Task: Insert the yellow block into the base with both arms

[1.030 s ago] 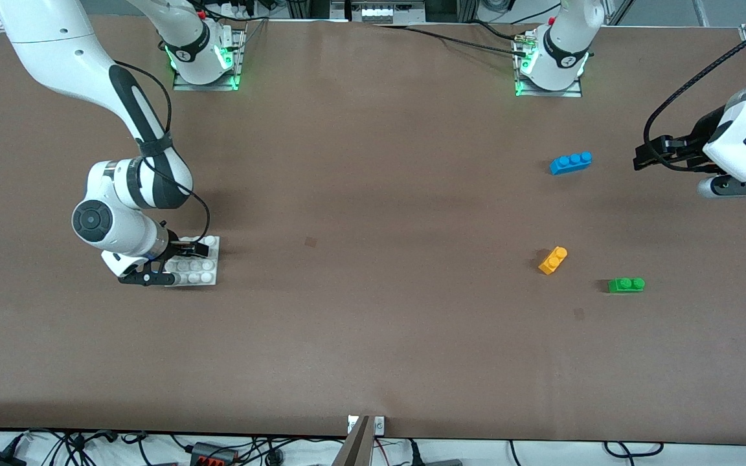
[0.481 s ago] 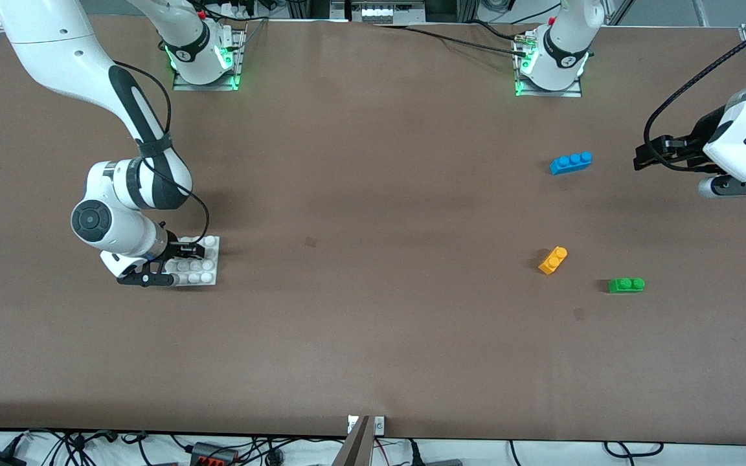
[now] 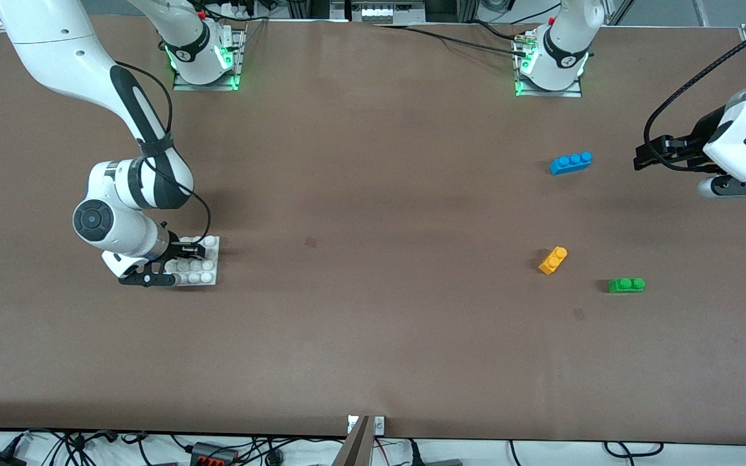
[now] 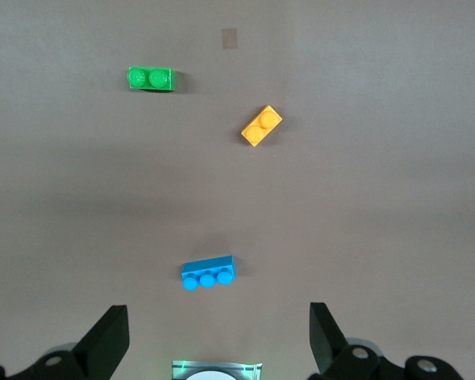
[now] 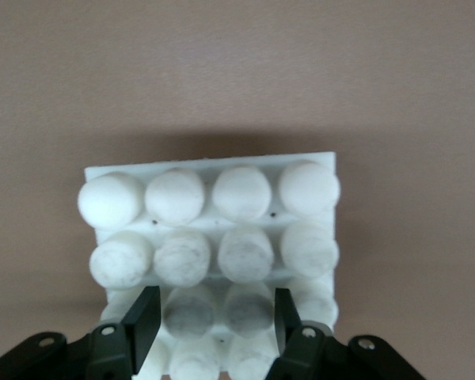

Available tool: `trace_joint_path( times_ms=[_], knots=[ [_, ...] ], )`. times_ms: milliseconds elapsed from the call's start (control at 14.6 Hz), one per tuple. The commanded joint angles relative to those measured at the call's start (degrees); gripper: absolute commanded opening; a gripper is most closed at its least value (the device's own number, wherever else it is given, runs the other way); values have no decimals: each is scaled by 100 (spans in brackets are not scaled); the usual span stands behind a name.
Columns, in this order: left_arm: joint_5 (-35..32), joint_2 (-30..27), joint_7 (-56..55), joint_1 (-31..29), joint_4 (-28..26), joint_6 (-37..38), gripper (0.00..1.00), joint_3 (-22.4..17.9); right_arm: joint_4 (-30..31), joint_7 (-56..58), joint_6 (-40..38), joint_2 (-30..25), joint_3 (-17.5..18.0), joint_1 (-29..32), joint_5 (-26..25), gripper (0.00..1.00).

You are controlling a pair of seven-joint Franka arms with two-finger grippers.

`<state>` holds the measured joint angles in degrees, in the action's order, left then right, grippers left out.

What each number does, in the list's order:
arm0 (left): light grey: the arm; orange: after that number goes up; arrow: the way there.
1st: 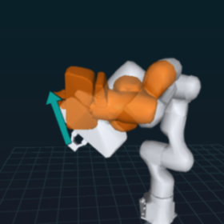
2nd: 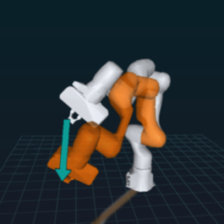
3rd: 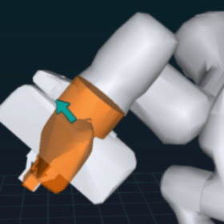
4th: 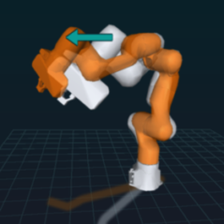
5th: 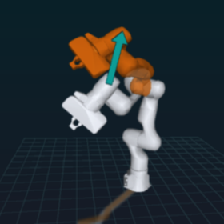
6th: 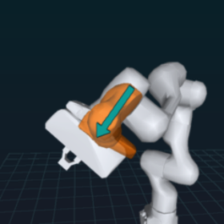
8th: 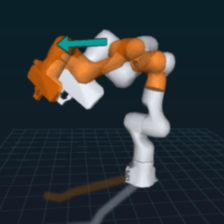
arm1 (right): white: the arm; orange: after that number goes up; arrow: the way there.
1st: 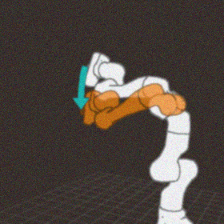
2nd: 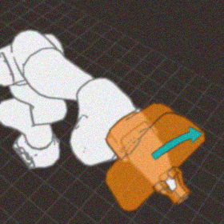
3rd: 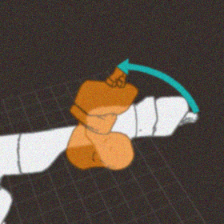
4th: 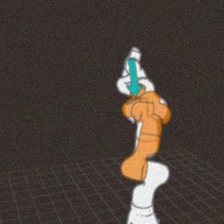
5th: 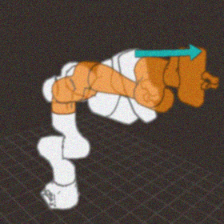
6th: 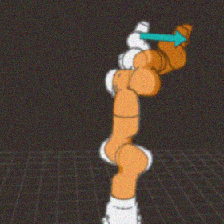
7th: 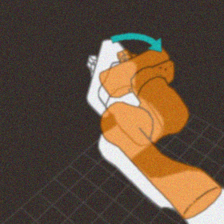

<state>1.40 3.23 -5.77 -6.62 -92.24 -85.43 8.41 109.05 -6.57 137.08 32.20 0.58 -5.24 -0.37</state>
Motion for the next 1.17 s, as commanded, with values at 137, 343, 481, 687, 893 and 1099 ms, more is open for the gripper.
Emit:
trace_joint_path(
  times_ms=[137, 343, 481, 687, 893, 1099],
  knots=[
    [98, 82, 138, -59, 162, 123, 100, 11, -6, -19, 275, 172, -5, -100, 46, 66],
    [106, 152, 146, -103, 162, 115, 100, 20, 2, -19, 354, 322, 3, -117, 46, 59],
    [89, 257, 242, -59, 162, 97, 100, 29, -6, -37, 337, 322, 3, -362, 55, 56],
    [97, 695, 1084, -32, 162, -87, 100, 64, -15, -316, 337, 322, 3, -617, 72, 54],
    [54, 1029, 1805, 12, 110, -290, 100, 108, -24, -722, 380, 506, -32, -1101, 72, 54],
    [27, 1373, 3339, 73, 5, -806, 100, 117, -24, -749, 591, 647, 3, -1137, 90, 54]
  ],
)
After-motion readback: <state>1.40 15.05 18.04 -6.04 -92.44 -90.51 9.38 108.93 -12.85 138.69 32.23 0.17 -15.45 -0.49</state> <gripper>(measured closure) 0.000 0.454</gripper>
